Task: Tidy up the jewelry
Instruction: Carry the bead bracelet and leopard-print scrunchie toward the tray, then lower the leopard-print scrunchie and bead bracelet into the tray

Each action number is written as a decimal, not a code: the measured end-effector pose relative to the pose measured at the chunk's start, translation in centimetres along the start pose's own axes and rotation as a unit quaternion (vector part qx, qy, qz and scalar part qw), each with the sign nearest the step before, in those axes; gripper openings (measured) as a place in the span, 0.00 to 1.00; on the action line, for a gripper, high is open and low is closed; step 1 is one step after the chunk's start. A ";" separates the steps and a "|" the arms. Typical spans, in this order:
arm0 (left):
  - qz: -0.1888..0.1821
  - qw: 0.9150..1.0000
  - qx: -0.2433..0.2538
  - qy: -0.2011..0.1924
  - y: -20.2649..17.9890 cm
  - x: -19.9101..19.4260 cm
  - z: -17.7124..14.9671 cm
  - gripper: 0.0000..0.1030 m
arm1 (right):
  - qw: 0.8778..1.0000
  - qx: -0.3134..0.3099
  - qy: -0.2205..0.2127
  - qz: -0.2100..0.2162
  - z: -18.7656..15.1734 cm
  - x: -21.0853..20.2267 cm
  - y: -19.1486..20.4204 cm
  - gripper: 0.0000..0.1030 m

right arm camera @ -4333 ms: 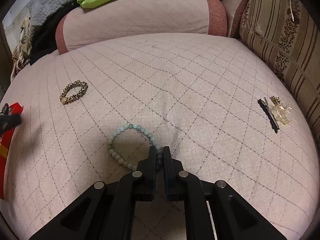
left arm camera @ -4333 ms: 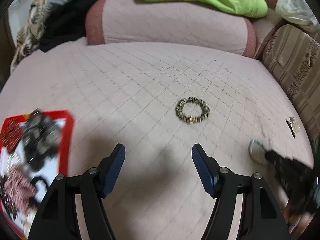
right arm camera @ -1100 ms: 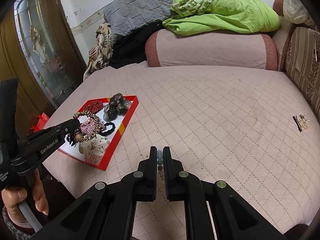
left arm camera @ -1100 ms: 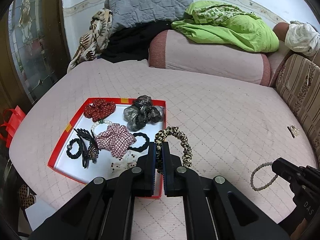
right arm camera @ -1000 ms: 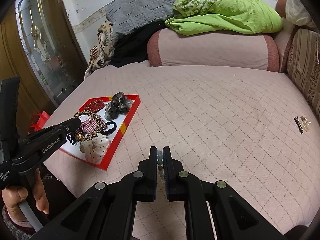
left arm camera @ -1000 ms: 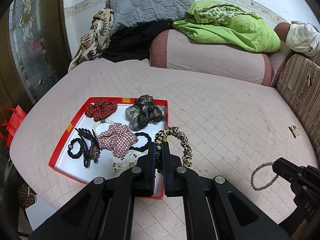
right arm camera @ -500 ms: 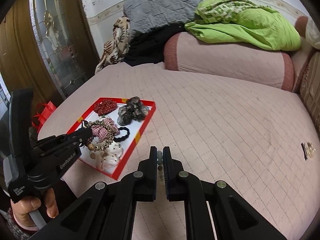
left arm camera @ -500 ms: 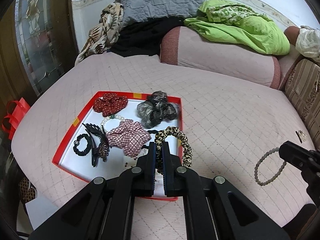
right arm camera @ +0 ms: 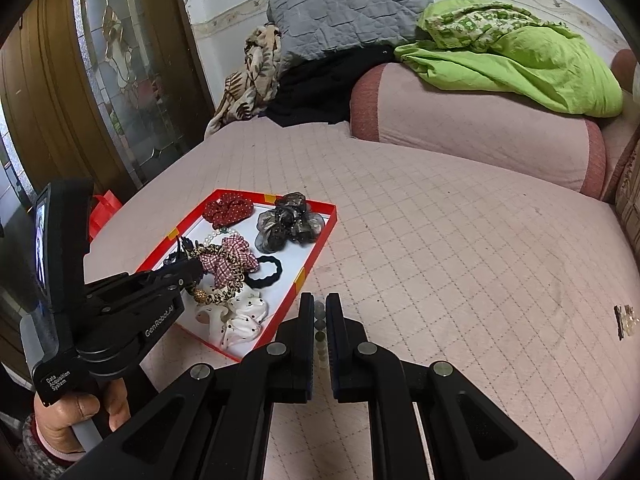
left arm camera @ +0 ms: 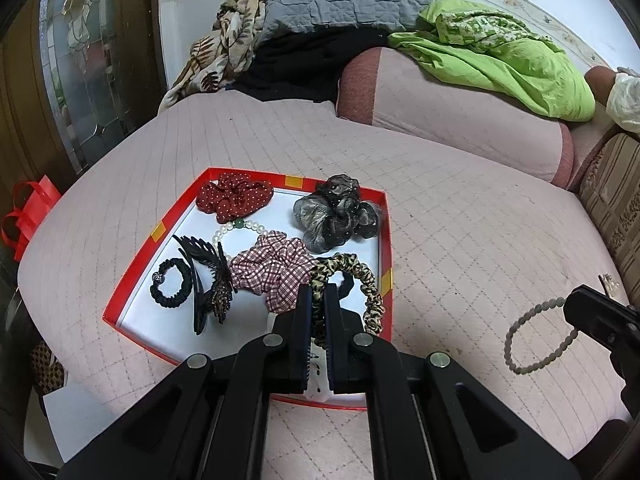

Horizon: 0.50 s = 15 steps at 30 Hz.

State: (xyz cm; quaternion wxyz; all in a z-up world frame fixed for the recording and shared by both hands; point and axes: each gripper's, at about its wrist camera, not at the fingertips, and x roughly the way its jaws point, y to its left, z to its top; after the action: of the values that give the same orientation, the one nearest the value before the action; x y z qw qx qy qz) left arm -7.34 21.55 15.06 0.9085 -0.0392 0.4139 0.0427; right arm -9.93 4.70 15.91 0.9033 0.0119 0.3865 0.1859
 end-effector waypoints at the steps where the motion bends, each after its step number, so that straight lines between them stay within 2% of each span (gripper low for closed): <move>1: 0.000 1.000 -0.001 0.000 0.1 0.1 0.0 0.05 | 1.000 -0.001 0.000 0.000 0.1 0.1 0.1 0.06; 9: 0.004 1.000 -0.016 0.005 2.0 0.9 0.2 0.05 | 1.000 -0.017 0.008 0.006 0.6 1.4 1.8 0.06; 15: 0.006 1.000 -0.022 -0.003 3.5 1.2 1.7 0.05 | 0.999 -0.027 0.015 0.011 1.2 2.4 2.8 0.06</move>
State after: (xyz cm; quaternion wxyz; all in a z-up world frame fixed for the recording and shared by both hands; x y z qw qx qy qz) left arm -5.64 25.30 15.12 0.9084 -0.0567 0.4102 0.0576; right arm -8.48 8.32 15.59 0.8952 -0.0113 0.3945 0.2069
